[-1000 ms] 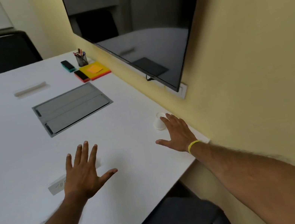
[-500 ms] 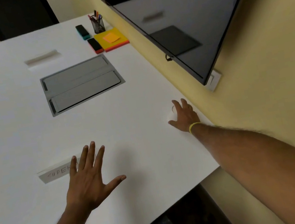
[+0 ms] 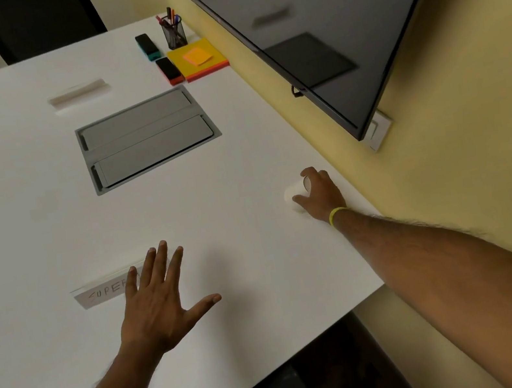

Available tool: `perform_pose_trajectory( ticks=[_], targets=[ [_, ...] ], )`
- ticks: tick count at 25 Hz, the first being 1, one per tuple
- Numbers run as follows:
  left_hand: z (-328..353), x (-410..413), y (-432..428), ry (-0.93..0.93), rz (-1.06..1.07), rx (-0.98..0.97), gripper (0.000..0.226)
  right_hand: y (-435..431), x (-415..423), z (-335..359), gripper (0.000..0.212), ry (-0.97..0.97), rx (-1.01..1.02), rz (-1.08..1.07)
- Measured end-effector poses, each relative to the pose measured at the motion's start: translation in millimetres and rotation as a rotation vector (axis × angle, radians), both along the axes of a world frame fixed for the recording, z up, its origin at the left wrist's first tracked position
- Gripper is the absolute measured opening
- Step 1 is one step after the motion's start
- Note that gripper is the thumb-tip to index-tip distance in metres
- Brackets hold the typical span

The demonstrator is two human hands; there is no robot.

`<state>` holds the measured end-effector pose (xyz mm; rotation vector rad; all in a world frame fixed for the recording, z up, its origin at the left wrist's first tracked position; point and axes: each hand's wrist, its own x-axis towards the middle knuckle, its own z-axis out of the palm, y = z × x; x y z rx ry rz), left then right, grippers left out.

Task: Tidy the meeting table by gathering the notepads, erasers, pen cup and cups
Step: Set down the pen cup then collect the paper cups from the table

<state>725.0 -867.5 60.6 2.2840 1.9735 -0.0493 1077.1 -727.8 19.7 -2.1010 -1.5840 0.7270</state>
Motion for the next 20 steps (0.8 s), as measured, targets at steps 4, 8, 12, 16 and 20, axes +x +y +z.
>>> perform_pose_trajectory(
  ticks=[4,8,12,16,20],
  targets=[
    [18,4,-6,-0.097,-0.012,-0.026,0.113,-23,-29,35,0.054,0.761,-0.028,-0.308],
    [48,1,-19,-0.469,0.088,-0.035,0.110,-70,-85,78,0.052,1.339,-0.149,-0.331],
    [83,-24,-40,-0.860,0.221,-0.102,0.105,-125,-160,124,0.044,1.460,-0.250,-0.202],
    [111,-79,-73,-1.076,0.198,-0.220,0.098,-182,-254,167,0.050,1.509,-0.236,-0.129],
    [134,-142,-109,-1.383,0.204,-0.187,0.073,-226,-344,189,0.047,1.545,-0.207,-0.117]
  ],
)
